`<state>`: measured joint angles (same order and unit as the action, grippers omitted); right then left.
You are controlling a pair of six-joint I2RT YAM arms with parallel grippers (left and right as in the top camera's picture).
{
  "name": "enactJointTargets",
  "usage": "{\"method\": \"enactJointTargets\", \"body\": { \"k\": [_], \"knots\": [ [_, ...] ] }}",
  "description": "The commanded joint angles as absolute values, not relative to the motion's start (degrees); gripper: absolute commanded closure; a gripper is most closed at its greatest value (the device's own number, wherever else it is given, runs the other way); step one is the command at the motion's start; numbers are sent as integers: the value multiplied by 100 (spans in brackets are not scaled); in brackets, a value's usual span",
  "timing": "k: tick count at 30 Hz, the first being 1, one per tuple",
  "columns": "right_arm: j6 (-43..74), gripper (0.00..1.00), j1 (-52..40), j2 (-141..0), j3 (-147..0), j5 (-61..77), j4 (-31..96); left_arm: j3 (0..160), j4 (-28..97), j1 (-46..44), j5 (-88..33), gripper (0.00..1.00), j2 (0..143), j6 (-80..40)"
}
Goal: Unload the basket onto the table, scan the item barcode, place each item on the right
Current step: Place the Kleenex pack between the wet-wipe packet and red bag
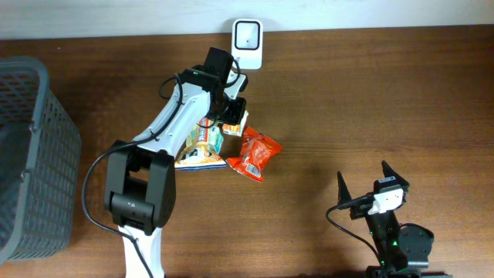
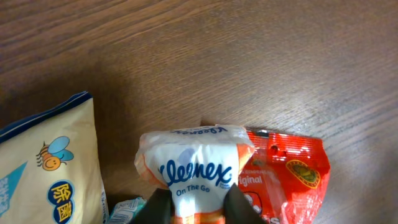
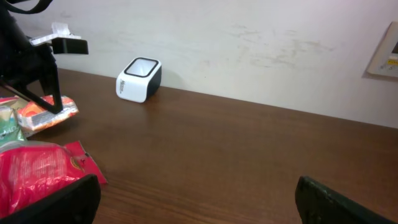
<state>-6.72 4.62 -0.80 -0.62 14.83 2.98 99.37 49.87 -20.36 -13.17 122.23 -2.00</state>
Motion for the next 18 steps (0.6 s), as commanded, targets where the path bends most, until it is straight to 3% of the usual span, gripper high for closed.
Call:
{"method": "enactJointTargets", "body": {
  "k": [1, 6, 12, 18],
  "knots": [
    [-705, 1, 449, -36, -32, 1452, 325, 9924, 4969, -2047, -1260, 53, 12269, -237],
    [-705, 1, 449, -36, -32, 1450, 327, 9985, 4987, -2045, -1260, 11, 12243, -235],
    [-705, 1, 449, -36, -32, 1450, 325, 10836, 5334, -1979, -1039, 6, 11642, -139],
    [-705, 1, 449, -36, -32, 1452, 325, 11347, 5577, -1872, 248, 1, 10464, 113]
  ]
}}
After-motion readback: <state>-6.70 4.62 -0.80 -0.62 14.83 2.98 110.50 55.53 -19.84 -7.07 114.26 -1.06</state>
